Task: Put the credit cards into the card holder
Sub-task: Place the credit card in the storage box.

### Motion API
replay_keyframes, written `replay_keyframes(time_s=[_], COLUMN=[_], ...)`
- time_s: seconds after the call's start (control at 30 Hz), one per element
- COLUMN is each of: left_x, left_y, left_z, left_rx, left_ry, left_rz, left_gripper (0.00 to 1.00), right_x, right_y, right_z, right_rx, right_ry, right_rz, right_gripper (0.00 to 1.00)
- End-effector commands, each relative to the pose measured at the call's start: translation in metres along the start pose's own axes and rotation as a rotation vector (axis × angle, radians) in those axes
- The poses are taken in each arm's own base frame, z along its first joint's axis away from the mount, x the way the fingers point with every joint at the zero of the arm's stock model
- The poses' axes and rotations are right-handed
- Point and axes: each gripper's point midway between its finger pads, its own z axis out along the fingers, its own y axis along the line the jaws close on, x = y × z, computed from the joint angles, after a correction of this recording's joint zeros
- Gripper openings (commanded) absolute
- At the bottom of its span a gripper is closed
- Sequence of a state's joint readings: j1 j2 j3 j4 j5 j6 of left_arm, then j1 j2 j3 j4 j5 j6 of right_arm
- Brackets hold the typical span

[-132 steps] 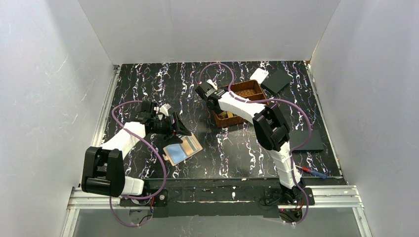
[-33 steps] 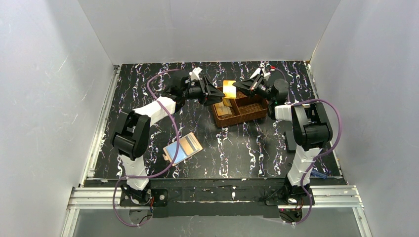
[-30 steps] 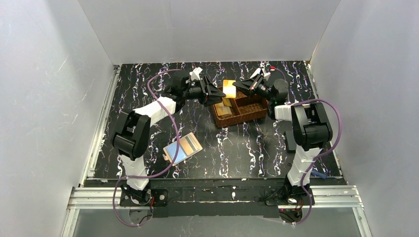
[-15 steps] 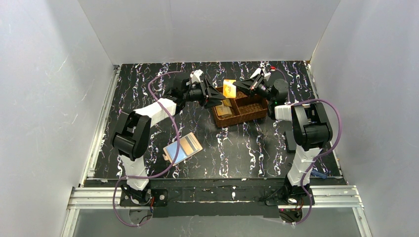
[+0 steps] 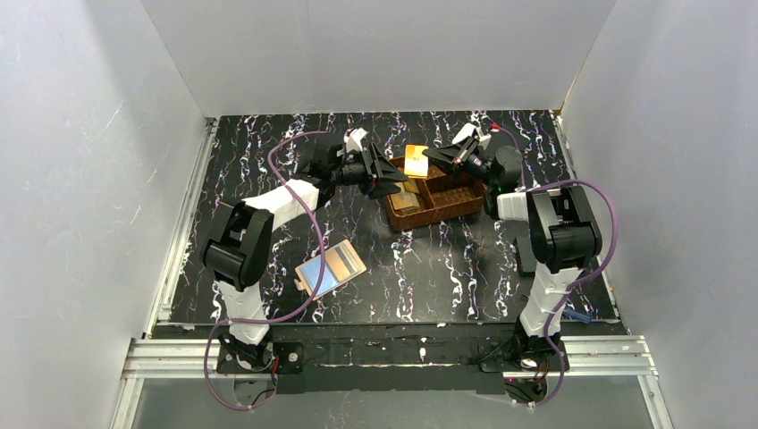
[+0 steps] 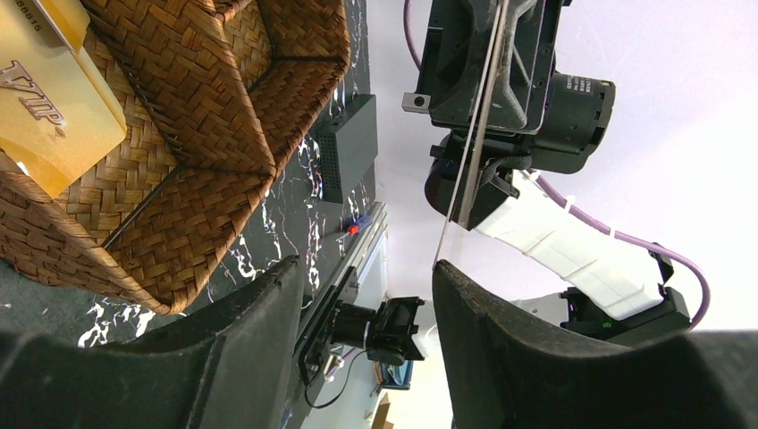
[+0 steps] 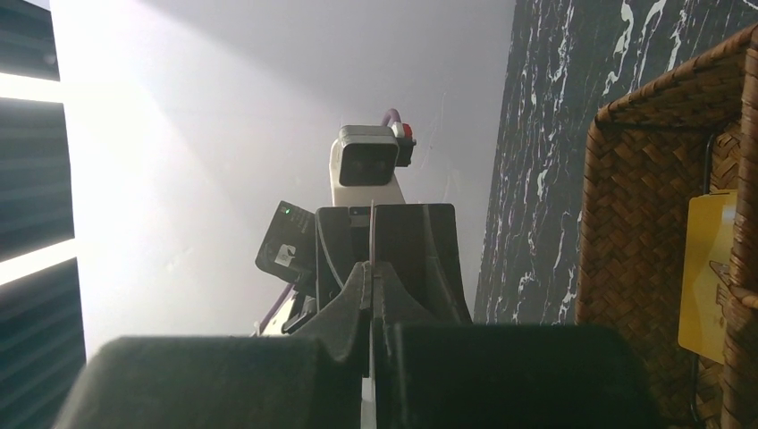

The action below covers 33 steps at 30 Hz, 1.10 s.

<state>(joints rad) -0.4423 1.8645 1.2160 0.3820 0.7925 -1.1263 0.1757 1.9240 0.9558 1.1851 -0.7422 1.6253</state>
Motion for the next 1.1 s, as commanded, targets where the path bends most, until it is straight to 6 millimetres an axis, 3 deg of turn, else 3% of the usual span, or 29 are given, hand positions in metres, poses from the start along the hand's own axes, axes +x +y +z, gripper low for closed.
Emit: replay_keyframes(time_s=[0.0,0.3,0.67,0.9,1.0,1.07], left_x=[0.003,0.001,-0.018,-0.025,-0.029,-0.035], left_y=[-0.020,-0.017,-0.040,-0.037,-0.031,-0.026], left_z=[-0.009,-0.005,0.009,0.017,0.020,0.019], left_rx=[0.034,0.035,0.138,0.162,0.158,0.148], left_ry=[-0.012,-0.011,-0.007,-0.013,-0.021,-0.038], left_rz=[0.054,0.027,-0.029,-0.060,-0.061,-0.066], left_gripper=[0.54,0.53,0.49,0.34,0.15,0.08], right_x=[-0.001,0.001,0.009,0.014,0.014,0.011], right_y=[0.028,0.035,0.025,0.016,0.008,-0.001], right_z=[-0.004,-0.005,-0.010,-0.006,-0.004,-0.001], right_rx=[-0.081,-0.111,-0.096,-0.074,-0.061,-0.029], right_ry=[-0.011,-0.011,0.007,0.036,0.038,0.041], right_rz=[-0.060,-0.042,-0.033,-0.033,-0.031,-0.041], right_gripper=[0.01,0.01,0.01,0.01,0.01,0.06])
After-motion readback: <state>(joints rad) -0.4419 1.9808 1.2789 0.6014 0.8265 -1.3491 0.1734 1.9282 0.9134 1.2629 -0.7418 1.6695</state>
